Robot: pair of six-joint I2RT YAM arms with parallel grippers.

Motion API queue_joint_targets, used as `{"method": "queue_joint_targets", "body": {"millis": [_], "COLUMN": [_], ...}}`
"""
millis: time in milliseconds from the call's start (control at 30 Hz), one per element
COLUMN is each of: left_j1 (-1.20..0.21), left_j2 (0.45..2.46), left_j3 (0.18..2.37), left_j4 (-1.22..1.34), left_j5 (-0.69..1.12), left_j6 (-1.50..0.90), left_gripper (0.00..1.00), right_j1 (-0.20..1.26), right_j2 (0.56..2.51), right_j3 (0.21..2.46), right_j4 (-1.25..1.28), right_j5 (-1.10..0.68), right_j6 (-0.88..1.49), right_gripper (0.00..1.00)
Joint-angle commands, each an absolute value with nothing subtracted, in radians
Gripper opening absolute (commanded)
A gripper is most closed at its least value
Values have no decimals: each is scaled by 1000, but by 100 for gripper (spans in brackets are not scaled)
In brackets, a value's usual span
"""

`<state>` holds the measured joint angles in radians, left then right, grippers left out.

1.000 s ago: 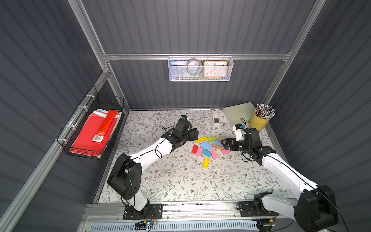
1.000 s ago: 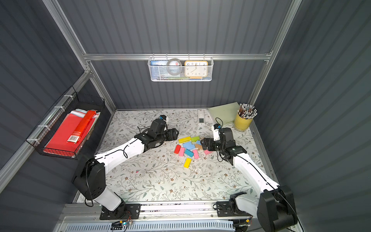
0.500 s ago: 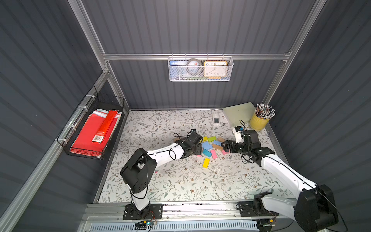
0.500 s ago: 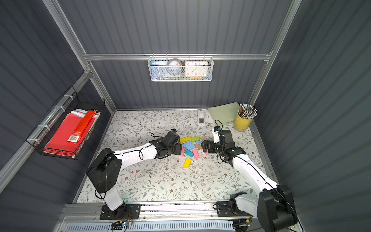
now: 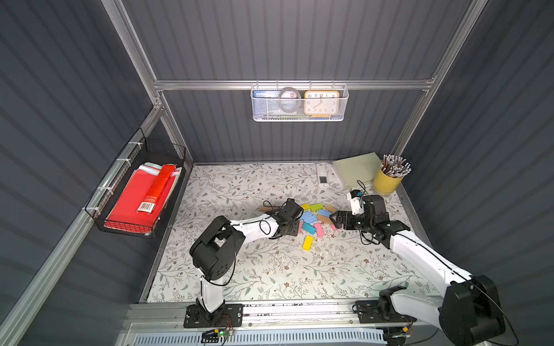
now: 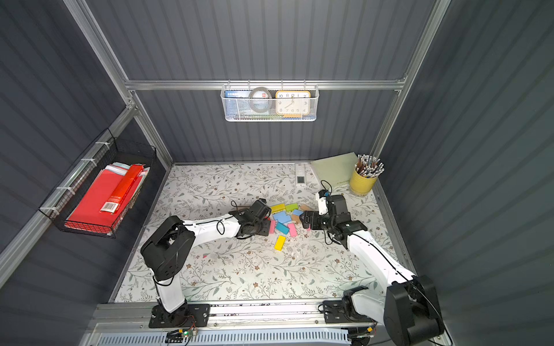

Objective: Assemble the number 8 with building blocks
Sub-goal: Pick up the building block from the center of the board.

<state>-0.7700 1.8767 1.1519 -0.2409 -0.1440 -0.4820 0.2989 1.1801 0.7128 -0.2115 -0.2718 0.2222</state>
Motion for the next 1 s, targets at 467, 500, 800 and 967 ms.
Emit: {"method": "queue_joint_targets", "body": {"millis": [467,500,800,967], "left_j1": [-712,-712,-712,-713], "left_j2": [1875,1880,1883,1919], "left_j3": [1172,1174,1166,1179], "left_j4": [-230,-227,-220,-233], "left_j5": [-121,-112,-98,-104], "left_j6": [-436,-436,-387,-376], "left_gripper": [47,47,47,46], "right_j1": [298,297,298,298], "right_j2": [1181,1181,1185,1192], "right_j3": [700,700,696,695], "right_j4": [-225,-224,-223,-222], "right_j5": [-291,-291,-294,-301], "right_j6": [240,239,241,242], "right_gripper": [91,92,91,91]}}
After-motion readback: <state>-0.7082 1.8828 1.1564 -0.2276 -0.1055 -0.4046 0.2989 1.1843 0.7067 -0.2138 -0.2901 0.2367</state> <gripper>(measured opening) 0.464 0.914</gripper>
